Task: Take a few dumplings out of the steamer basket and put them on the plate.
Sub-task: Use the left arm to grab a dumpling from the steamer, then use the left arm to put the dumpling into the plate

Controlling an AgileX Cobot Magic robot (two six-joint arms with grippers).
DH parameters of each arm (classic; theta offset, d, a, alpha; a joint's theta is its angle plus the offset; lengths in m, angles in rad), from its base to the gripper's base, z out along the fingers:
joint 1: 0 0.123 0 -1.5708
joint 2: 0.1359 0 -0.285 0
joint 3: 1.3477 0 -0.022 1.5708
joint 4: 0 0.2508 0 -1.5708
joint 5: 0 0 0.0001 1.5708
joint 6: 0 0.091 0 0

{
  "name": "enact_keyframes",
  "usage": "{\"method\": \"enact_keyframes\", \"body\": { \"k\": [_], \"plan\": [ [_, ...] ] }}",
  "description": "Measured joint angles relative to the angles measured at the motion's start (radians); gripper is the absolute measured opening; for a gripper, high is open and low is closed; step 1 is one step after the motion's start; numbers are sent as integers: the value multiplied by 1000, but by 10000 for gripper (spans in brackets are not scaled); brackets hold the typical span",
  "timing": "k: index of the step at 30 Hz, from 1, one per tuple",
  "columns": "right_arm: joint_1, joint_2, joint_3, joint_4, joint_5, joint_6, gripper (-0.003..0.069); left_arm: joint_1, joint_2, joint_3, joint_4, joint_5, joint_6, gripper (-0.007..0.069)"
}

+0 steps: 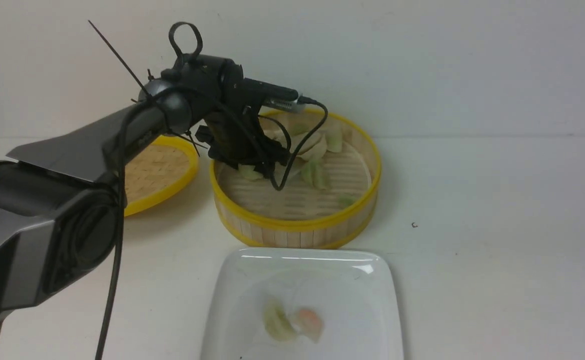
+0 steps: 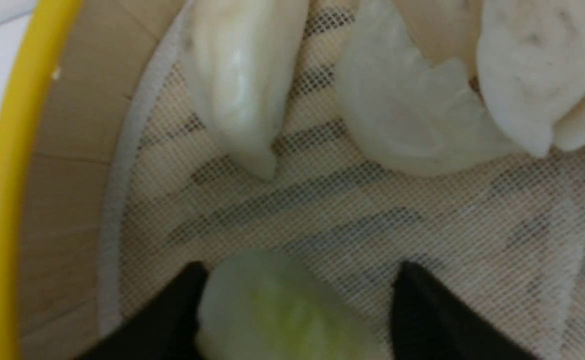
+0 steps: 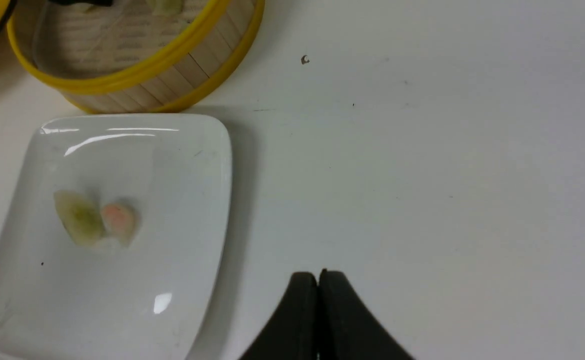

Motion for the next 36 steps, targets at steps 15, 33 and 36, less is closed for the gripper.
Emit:
{"method": "enact_keyframes", "body": {
  "k": [15, 33, 36],
  "plan": [
    [0, 0, 0, -1, 15, 0, -15, 1, -326, 32, -71, 311, 90, 218],
    [0, 0, 0, -23, 15, -2, -13, -158, -517, 722, -162, 230, 121, 218],
    [0, 0, 0, -23, 15, -31, -13, -165, -496, 722, -177, 206, 121, 260]
  ]
}}
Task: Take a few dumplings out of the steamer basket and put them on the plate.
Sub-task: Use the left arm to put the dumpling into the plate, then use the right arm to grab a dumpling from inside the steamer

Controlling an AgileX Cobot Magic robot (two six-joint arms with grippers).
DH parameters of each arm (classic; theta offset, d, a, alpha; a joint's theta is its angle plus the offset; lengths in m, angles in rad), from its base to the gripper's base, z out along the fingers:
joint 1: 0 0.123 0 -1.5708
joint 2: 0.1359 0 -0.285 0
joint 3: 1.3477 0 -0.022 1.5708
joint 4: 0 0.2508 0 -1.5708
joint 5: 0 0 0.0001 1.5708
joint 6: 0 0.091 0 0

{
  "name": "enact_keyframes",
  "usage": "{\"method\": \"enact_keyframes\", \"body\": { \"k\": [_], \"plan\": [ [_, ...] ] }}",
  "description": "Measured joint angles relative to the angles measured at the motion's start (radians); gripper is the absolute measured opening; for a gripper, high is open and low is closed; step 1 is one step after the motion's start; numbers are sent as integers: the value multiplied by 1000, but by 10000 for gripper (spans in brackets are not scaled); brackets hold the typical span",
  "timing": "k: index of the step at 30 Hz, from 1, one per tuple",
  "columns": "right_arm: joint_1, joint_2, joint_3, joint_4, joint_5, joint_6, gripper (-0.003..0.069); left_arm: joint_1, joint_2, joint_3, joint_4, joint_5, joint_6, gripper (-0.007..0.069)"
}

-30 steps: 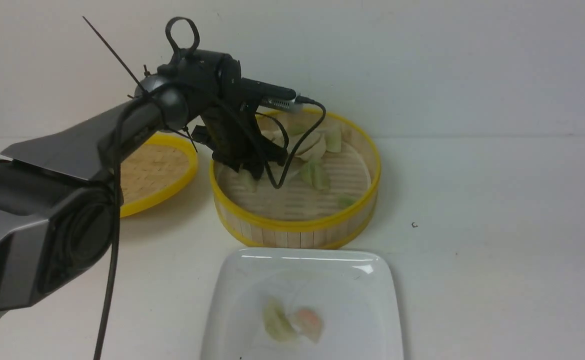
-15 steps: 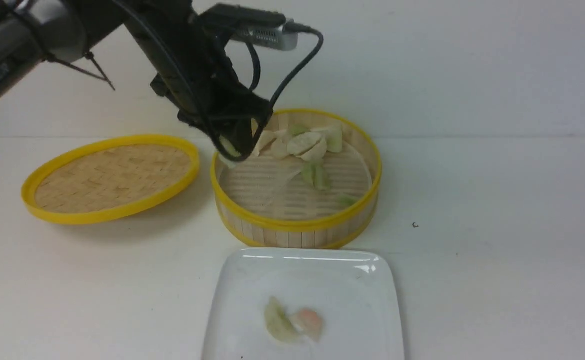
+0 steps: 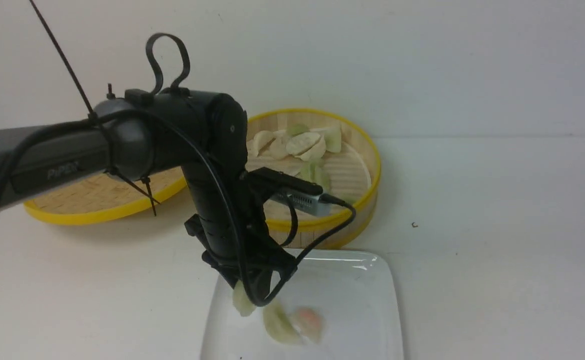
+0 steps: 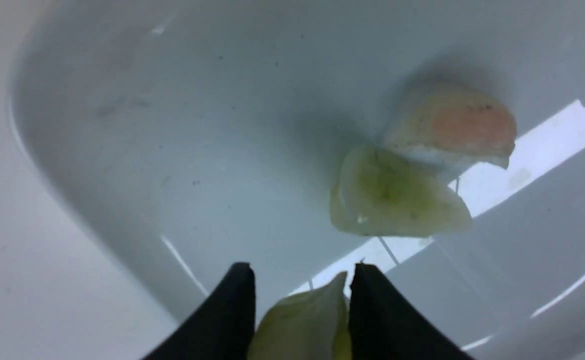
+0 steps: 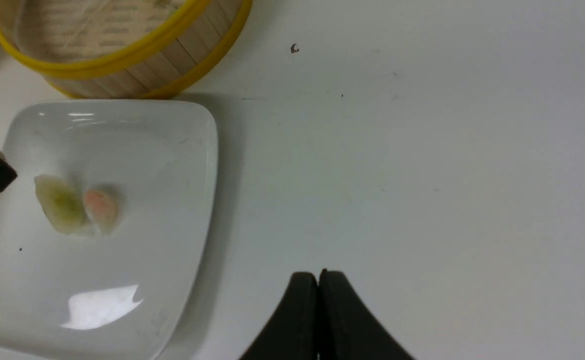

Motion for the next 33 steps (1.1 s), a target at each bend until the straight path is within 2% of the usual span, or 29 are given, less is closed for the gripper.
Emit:
{"method": "enact_keyframes", "body": {
  "k": [1, 3, 4, 5, 8, 10, 12, 13, 14, 15, 17, 18, 22, 24, 28, 29, 33],
  "plan": [
    [0, 0, 0, 1, 0, -10, -13, 0, 6, 0, -3, -1, -3, 340],
    [0, 1, 0, 4, 0, -16, -13, 0, 7, 0, -3, 2, -6, 428],
    [0, 1, 0, 5, 0, -16, -13, 0, 7, 0, -3, 1, -6, 437],
    [0, 7, -1, 13, 1, -19, -12, 0, 7, -10, 0, 20, -9, 501],
    [0, 44, -24, 40, 13, -50, -12, 0, -4, -40, 25, 66, -25, 516],
    [0, 91, -60, 71, 25, -79, -12, 0, -26, -53, 56, 77, -39, 464],
    [0, 164, -112, 110, 40, -111, -11, 0, -91, -52, 100, 82, -62, 347],
    [0, 214, -146, 132, 48, -131, -10, 0, -140, -48, 115, 84, -78, 253],
    [0, 223, -146, 135, 50, -131, -10, 0, -140, -46, 118, 84, -81, 236],
    [5, 293, -198, 161, 61, -158, -10, 0, -229, -31, 135, 84, -106, 111],
    [39, 390, -256, 163, 62, -173, -10, 0, -353, 12, 146, 84, -134, 28],
    [44, 398, -261, 159, 62, -173, -10, 0, -365, 23, 147, 83, -139, 20],
    [205, 572, -376, 63, 30, -129, -10, 0, -633, 188, 150, 5, -200, -6],
    [241, 613, -406, 30, 17, -102, -10, 0, -693, 232, 153, -21, -217, -6],
    [369, 826, -579, -134, -9, -10, 6, 0, -951, 428, 156, -115, -268, -6],
    [374, 836, -588, -134, -9, -10, 7, 0, -962, 428, 157, -117, -271, -6],
    [449, 1065, -803, -209, 2, 8, 77, 0, -1157, 566, 170, -144, -313, -6]
  ]
}}
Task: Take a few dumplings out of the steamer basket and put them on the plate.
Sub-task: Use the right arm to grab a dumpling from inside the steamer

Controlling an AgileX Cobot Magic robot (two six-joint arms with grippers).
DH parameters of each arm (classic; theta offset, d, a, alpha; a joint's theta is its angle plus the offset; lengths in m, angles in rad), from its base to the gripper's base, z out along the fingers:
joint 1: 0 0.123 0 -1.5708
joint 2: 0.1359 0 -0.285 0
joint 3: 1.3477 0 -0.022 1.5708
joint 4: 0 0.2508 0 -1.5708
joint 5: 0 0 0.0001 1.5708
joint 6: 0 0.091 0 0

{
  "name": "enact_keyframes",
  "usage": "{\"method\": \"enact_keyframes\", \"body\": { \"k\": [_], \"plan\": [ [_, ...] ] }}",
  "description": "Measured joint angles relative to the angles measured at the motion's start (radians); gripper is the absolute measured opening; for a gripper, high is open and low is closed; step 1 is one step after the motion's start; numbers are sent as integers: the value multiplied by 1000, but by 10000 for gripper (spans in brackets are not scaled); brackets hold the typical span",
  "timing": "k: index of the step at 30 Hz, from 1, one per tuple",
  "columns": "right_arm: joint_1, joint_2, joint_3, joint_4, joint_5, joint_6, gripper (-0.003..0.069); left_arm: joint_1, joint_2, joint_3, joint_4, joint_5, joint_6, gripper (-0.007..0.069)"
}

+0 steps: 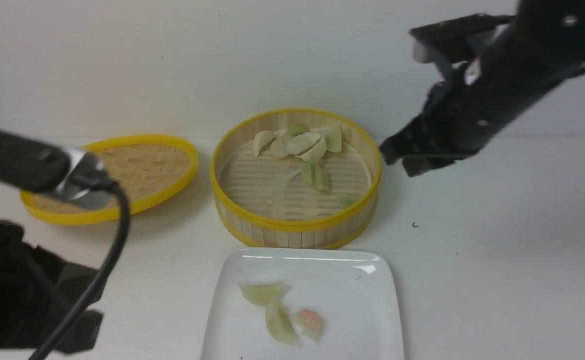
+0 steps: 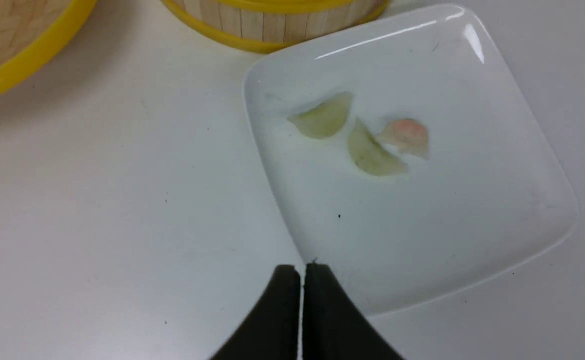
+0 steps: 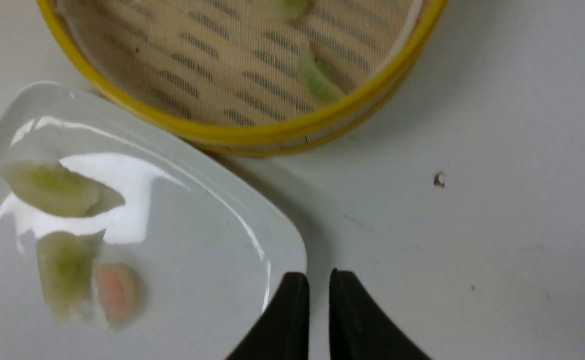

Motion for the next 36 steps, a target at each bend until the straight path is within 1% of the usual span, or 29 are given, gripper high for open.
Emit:
{"method": "enact_keyframes", "body": {
  "k": [1, 2, 5, 7, 11, 13, 17, 22, 25, 26, 27, 29, 30, 31, 36],
  "plan": [
    [10, 49, -49, -3, 8, 0, 101, 0, -30, 19, 2, 0, -10, -6],
    [12, 59, -59, -4, 10, 0, 107, 0, -36, 25, 2, 0, -13, -6],
    [30, 239, -237, -7, 55, 0, 226, 0, -97, 62, 16, 12, -31, -6],
    [30, 300, -295, -10, 73, 0, 274, 0, -101, 69, 26, 24, -34, -6],
    [30, 451, -417, -50, 93, 0, 403, 0, -101, 80, 54, 68, -36, -6],
    [30, 498, -447, -68, 94, 0, 442, 0, -101, 80, 70, 75, -36, -6],
    [30, 566, -475, -101, 88, 0, 476, 0, -101, 80, 96, 75, -36, -6],
    [30, 624, -482, -92, 45, 0, 477, 0, -101, 80, 107, 77, -36, -6],
    [30, 632, -486, -84, 50, -1, 448, 0, -101, 80, 114, 79, -37, -6],
    [30, 632, -486, -80, 59, 0, 387, 0, -101, 80, 119, 79, -37, -6],
    [30, 632, -486, -79, 66, 0, 353, 0, -101, 80, 119, 79, -37, -6],
    [30, 632, -492, -73, 83, 0, 198, 0, -101, 80, 120, 80, -37, -6],
    [30, 632, -499, -74, 91, 0, 134, 0, -101, 80, 121, 80, -37, -6],
    [30, 632, -507, -79, 95, 0, 123, 0, -101, 80, 123, 80, -37, -6],
    [30, 610, -591, -84, 102, 0, 136, 0, -101, 80, 127, 82, -37, -6]
  ]
}}
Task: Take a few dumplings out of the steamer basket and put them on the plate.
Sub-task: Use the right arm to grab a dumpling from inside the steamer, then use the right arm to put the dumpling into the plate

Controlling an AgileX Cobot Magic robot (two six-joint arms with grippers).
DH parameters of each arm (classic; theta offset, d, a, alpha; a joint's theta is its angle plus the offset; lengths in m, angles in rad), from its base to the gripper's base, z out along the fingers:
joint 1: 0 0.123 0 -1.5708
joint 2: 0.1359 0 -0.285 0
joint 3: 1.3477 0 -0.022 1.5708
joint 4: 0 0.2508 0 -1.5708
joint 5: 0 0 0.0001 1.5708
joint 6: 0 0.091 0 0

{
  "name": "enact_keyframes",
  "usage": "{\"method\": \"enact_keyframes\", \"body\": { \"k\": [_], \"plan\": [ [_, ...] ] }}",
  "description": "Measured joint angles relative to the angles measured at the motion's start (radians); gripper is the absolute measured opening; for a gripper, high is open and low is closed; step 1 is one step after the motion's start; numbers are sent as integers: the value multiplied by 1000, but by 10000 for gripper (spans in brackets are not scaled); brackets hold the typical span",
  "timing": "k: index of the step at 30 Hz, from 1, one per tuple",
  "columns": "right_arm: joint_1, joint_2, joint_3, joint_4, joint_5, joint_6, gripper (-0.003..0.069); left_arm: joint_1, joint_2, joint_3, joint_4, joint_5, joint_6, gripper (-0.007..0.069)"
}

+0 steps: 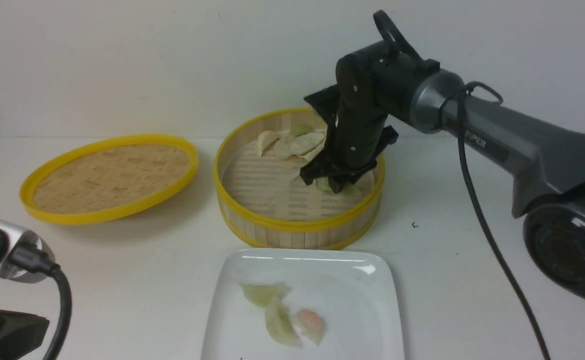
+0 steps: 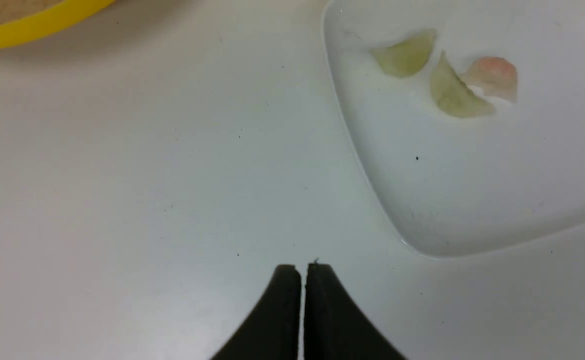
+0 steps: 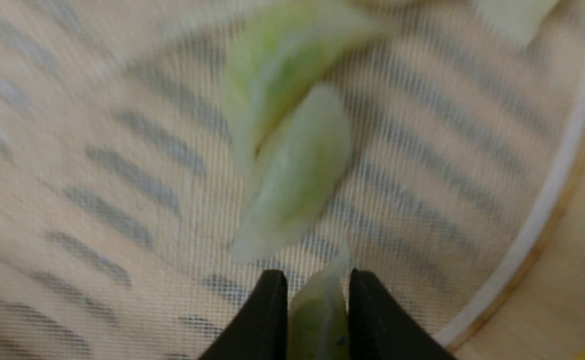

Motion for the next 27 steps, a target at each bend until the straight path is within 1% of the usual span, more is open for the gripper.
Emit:
{"method": "enact_keyframes", "body": {
  "k": [4, 6, 8, 9, 10, 12, 13, 14, 16, 17, 18, 20, 21, 23, 27],
  "plan": [
    [0, -99, -2, 35, 2, 0, 136, 0, 0, 0, 14, 0, 0, -6],
    [1, -199, 50, 81, 1, 0, 136, 0, 0, 0, 16, -1, 0, -6],
    [7, -257, 90, 101, 1, 0, 136, 0, 0, 0, 17, -1, 0, -6],
    [17, -317, 162, 118, 1, 0, 136, 0, 0, 0, 17, -4, 0, -6],
    [21, -336, 186, 124, 1, -1, 136, 0, 0, 0, 17, -4, 0, -6],
    [70, -458, 375, 155, 1, -1, 136, 0, 0, 0, 17, -17, 0, -6],
    [70, -465, 389, 155, 1, -1, 136, 0, 0, 0, 17, -18, 0, -6],
    [111, -509, 516, 167, 1, 0, 136, 0, 0, 0, 17, -22, 0, -6],
    [131, -519, 581, 173, 1, 0, 136, 0, 0, 0, 17, -25, 0, -6],
    [153, -518, 673, 176, -28, 0, 136, 0, 0, 0, 17, -27, 0, -6],
    [162, -511, 722, 179, -63, 0, 136, 0, 0, 0, 17, -27, 0, -6],
    [165, -485, 791, 178, -146, 1, 136, 0, 0, 0, 17, -27, 0, -6],
    [165, -482, 794, 178, -146, 1, 136, 0, 0, 0, 17, -27, 0, -6],
    [164, -442, 808, 174, -209, 17, 169, 0, 0, 0, 17, -27, -1, -6],
    [164, -411, 801, 174, -250, 25, 300, 0, 0, 0, 17, -27, -1, -6]
  ]
}}
